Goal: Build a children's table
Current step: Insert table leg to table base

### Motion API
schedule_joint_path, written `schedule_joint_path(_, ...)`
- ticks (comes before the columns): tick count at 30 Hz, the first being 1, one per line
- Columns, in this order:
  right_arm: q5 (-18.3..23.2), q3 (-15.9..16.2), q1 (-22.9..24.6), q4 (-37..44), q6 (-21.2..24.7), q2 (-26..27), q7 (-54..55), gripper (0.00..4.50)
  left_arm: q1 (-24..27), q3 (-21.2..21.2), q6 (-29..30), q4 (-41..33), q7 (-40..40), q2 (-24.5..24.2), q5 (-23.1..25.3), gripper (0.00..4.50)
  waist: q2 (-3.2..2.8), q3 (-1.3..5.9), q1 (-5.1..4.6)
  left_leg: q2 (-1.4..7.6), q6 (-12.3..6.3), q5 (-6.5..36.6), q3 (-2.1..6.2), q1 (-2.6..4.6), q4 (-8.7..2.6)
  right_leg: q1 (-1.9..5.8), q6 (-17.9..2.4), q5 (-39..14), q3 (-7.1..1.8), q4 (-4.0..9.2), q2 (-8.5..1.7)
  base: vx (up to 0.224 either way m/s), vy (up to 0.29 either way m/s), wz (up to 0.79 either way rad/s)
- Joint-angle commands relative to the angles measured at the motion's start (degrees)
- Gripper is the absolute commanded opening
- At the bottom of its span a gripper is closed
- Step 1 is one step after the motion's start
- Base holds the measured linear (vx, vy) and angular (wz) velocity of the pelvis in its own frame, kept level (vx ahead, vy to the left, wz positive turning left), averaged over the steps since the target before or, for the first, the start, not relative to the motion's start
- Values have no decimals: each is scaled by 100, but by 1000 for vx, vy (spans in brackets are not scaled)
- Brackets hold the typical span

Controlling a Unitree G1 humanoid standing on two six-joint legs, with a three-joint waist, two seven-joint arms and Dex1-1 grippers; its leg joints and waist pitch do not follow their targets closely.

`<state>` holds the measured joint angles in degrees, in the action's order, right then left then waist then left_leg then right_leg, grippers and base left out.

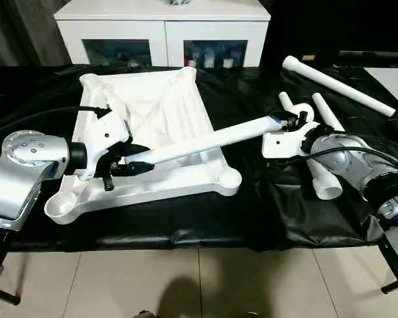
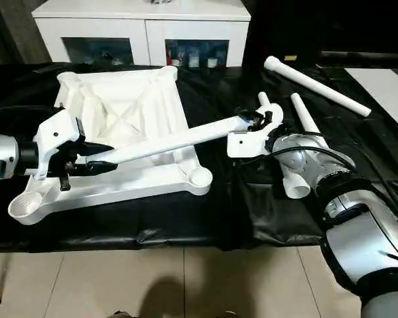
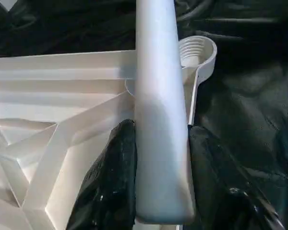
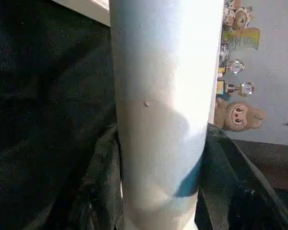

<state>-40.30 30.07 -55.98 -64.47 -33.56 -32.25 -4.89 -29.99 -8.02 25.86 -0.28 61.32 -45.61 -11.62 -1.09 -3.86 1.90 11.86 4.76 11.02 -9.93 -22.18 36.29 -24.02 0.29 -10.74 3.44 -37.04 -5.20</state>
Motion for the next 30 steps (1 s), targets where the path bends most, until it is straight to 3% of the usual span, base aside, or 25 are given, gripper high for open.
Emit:
schedule_joint_path(1, 247, -198, 53, -109, -13, -20, -89, 184, -143, 255, -25, 68, -235, 26, -17, 136, -49, 468, -5, -2, -49, 1185, -45, 72, -384, 343, -1621, -340, -195, 324, -119, 0, 0, 0)
schedule_joint_path(2, 324, -261, 77, -120, 10, -25, -108, 183, -236, 389, 15, 208, -369, 138, -87, 171, -101, 465, -11, -6, -44, 1225, -49, 83, -382, 332, -1663, -302, -192, 324, -110, 0, 0, 0)
schedule_joint_path(3, 360, -293, 96, -116, 29, -41, -123, 183, -276, 519, 12, 293, -376, 182, -202, 192, -84, 466, -9, -8, -47, 1231, -50, 85, -381, 335, -1683, -279, -191, 329, -105, 0, 0, 0)
schedule_joint_path(4, 360, -293, 96, -116, 29, -41, -123, 183, -276, 519, 12, 293, -376, 182, -202, 206, -130, 474, 2, -10, -34, 1236, -44, 89, -375, 341, -1706, -241, -189, 312, -109, 0, 0, 0)
schedule_joint_path(5, 441, -364, 154, -93, 51, -95, -155, 183, -320, 899, 24, 489, -340, 191, -510, 212, -159, 471, -10, -26, -7, 1290, -48, 80, -370, 352, -1733, -188, -185, 306, -108, 0, 0, 0)
schedule_joint_path(8, 504, -418, 200, -67, 52, -139, -186, 182, -324, 1227, -77, 662, -311, 153, -713, 247, -112, 472, -37, -25, -39, 1331, -36, 62, -377, 372, -1750, -175, -173, 317, -104, 0, 0, 0)
schedule_joint_path(9, 549, -467, 219, -54, 57, -159, -212, 182, -303, 1439, -221, 779, -296, 116, -804, 254, -154, 474, -46, -30, -43, 1331, -32, 61, -372, 378, -1748, -195, -170, 313, -104, 0, 0, 0)
schedule_joint_path(13, 731, -642, 231, -81, 116, -191, -274, 182, -251, 2134, -459, 1216, -198, 72, -1204, 263, -166, 474, -68, -30, -73, 1448, -34, 90, -370, 357, -1765, -388, -164, 350, -94, 0, 0, 0)
schedule_joint_path(15, 928, -782, 246, -77, 137, -152, -365, 182, -265, 2486, -397, 1416, -290, 191, -1510, 263, -178, 465, -60, -15, -89, 1523, -39, 97, -374, 345, -1795, -437, -167, 350, -104, 0, 0, 0)
schedule_joint_path(18, 1102, -874, 288, -54, 153, -80, -470, 182, -224, 2873, -158, 1488, -326, 474, -2070, 263, -151, 462, -25, -3, -109, 1561, -46, 108, -382, 329, -1821, -523, -166, 356, -113, 0, 0, 0)
schedule_joint_path(23, 1640, -1304, 277, -111, 377, 166, -808, 182, -370, 3213, -317, 2066, -644, 711, -2165, 263, -166, 462, -16, -2, -172, 1642, -38, 108, -391, 324, -1747, -692, -160, 371, -112, 0, 0, 0)
schedule_joint_path(24, 1870, -1484, 250, -115, 498, 276, -878, 182, -466, 3223, -436, 2259, -980, 761, -1987, 263, -170, 460, -14, 6, -157, 1633, -31, 107, -396, 329, -1741, -696, -160, 371, -120, 0, 0, 0)
schedule_joint_path(25, 2548, -1953, 216, -42, 696, 569, -1278, 182, -638, 3116, -744, 2633, -1858, 869, -1440, 263, -187, 459, -31, 4, -214, 1736, -42, 136, -394, 307, -1721, -698, -163, 390, -92, 0, 0, 0)
schedule_joint_path(26, 2574, -1971, 215, -37, 706, 580, -1295, 182, -644, 3110, -756, 2647, -1897, 874, -1416, 263, -186, 466, -30, 17, -240, 1774, -17, 139, -402, 332, -1675, -717, -167, 381, -126, 0, 0, 0)
schedule_joint_path(27, 3373, -2415, 207, 186, 1188, 865, -1941, 182, -663, 2917, -906, 2733, -2384, 1012, -1078, 263, -182, 466, -21, 25, -223, 1705, 0, 111, -420, 354, -1664, -739, -157, 378, -144, 0, 0, 0)
schedule_joint_path(28, 3616, -2551, 206, 269, 1404, 949, -2122, 182, -641, 2848, -898, 2686, -2440, 1075, -1028, 263, -188, 473, -22, 49, -288, 1697, 5, 123, -426, 356, -1662, -656, -160, 379, -146, 0, 0, 0)
schedule_joint_path(29, 4196, -2883, 202, 464, 1921, 1151, -2555, 181, -585, 2684, -867, 2561, -2554, 1226, -929, 263, -195, 488, 5, 64, -352, 1505, 8, 104, -420, 374, -1737, -428, -156, 346, -151, 0, 0, 0)
schedule_joint_path(30, 4494, -3040, 217, 592, 2243, 1261, -2789, 181, -541, 2580, -794, 2421, -2517, 1342, -946, 263, -194, 495, 16, 66, -392, 1415, -6, 111, -419, 364, -1784, -313, -155, 349, -143, 0, 0, 0)
